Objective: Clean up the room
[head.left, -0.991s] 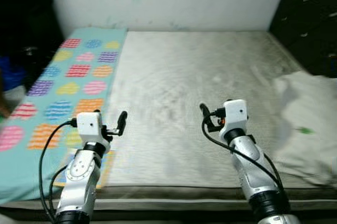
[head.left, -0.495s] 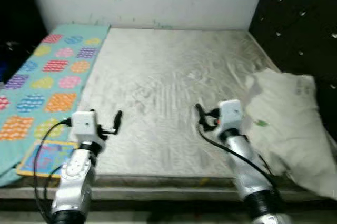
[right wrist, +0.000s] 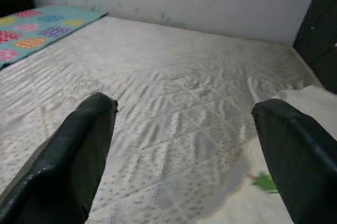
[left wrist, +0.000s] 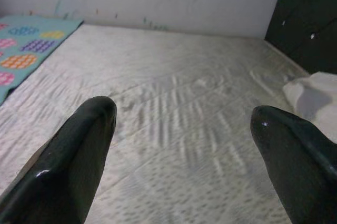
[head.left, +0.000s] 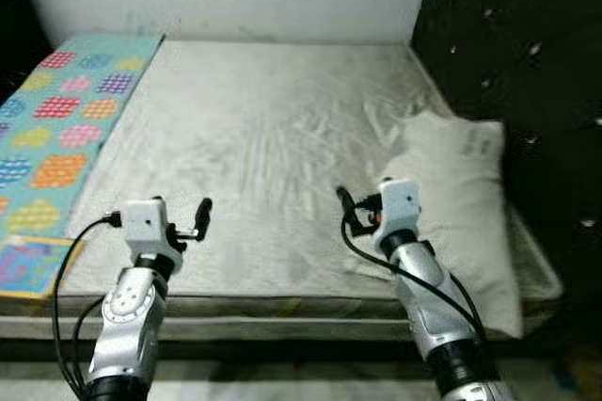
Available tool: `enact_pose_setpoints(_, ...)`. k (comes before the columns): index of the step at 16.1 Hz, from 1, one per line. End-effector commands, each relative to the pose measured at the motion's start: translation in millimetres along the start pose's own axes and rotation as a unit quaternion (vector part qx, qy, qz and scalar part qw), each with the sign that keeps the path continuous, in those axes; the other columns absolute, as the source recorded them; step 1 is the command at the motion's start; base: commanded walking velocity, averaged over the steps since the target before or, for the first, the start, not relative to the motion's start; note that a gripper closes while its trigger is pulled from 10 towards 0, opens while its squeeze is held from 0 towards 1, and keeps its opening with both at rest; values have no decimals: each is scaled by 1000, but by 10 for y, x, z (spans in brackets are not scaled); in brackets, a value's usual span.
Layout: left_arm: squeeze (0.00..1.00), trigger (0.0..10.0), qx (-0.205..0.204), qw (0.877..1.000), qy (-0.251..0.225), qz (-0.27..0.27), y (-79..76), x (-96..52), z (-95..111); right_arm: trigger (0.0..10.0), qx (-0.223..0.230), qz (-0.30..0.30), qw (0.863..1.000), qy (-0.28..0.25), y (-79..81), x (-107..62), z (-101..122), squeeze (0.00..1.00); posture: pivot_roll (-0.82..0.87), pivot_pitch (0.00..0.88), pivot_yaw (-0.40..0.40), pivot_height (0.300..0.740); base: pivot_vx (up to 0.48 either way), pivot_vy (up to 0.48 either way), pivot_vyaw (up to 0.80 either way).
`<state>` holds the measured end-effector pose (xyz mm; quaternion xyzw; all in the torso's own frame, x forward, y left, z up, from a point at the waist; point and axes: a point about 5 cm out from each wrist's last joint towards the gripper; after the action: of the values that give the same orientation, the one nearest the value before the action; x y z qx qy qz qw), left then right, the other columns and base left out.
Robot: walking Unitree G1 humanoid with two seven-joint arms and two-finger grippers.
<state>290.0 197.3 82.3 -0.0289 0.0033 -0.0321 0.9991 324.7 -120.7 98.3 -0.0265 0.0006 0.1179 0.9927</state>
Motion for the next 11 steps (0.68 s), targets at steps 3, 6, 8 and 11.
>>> enact_pose_setpoints(3,0,10000,-7,1000,-10,-13,-48,3,18,10000,-2,-14,1000,2,-82,-22,-11,0,-105,14,12,740,0,0,0)
enact_pose_setpoints(6,0,10000,-9,1000,-15,-23,-65,1,27,10000,-2,-14,1000,1,-81,-22,-10,0,-105,14,12,740,0,0,0)
enact_pose_setpoints(8,0,10000,-10,1000,-17,-24,-69,0,30,10000,-3,-14,1000,1,-80,-24,-10,0,-107,12,15,740,261,0,0)
enact_pose_setpoints(11,0,10000,-10,999,-18,-27,-74,-2,29,10000,-3,-12,1000,0,-80,-25,-10,0,-107,12,15,740,290,0,0)
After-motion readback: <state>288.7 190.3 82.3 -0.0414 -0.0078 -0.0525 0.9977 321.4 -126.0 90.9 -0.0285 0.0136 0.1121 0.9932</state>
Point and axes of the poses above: a point about 5 cm out from each wrist's last joint towards the gripper, its own x axis pointing out of the wrist towards the gripper, its own z axis along the axis of the wrist's last joint, y = z × x, and after that the axes turned 1 degree about x, right-handed
